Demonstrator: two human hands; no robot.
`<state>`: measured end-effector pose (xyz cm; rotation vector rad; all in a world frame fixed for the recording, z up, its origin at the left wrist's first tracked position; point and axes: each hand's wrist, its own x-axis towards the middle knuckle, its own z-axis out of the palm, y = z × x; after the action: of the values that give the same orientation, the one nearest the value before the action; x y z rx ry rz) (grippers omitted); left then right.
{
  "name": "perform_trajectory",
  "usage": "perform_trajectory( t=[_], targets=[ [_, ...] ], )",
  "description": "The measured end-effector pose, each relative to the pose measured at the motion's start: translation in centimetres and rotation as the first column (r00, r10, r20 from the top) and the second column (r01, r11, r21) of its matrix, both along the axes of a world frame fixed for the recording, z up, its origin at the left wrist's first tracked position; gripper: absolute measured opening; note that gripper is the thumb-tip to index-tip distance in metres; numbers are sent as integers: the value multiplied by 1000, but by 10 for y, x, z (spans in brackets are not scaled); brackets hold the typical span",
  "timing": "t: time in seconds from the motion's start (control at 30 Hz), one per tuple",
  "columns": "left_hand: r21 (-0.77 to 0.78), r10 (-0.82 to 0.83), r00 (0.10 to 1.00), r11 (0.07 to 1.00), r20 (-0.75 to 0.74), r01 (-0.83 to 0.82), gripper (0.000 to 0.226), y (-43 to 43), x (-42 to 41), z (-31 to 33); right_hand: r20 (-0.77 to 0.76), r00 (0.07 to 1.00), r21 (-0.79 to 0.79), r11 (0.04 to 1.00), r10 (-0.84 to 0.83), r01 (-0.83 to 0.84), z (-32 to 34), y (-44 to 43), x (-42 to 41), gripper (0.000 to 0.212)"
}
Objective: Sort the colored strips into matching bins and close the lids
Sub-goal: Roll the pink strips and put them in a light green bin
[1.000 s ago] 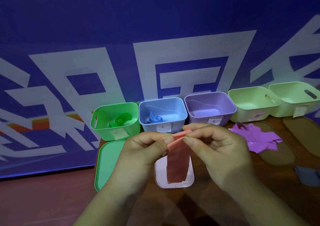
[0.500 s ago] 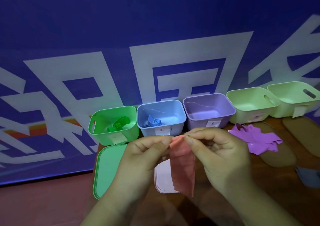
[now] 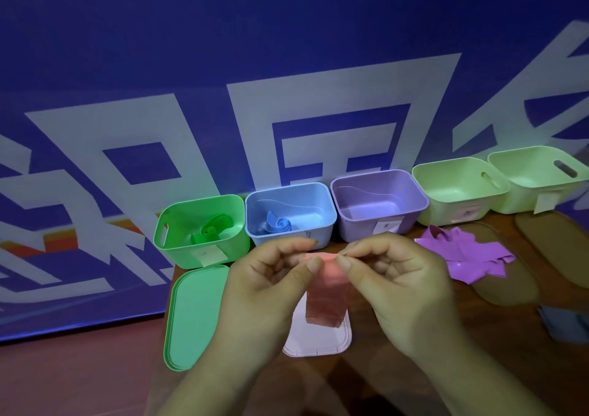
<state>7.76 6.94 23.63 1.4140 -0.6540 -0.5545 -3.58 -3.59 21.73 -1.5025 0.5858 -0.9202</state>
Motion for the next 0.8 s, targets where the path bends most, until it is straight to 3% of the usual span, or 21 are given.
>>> perform_trajectory(
  t=[0.33, 0.5, 0.63, 0.8],
  targets=[
    [-42, -87, 995, 995, 41, 88, 27, -12, -9, -9, -57, 998, 56, 998, 24, -21, -5, -8, -17, 34],
    [-49, -137, 991, 989, 4, 137, 32, -16, -14, -10, -50, 998, -26, 998, 47, -48, 1, -17, -30, 24],
    [-38, -162, 987, 986, -15, 161, 23, -21, -20, -12, -155, 987, -64, 996, 53, -63, 7, -25, -40, 15],
    [3, -186, 983, 983, 0, 186, 11, -27, -29, -17, -209, 973, 114, 990, 101, -78, 7, -35, -47, 27]
  ],
)
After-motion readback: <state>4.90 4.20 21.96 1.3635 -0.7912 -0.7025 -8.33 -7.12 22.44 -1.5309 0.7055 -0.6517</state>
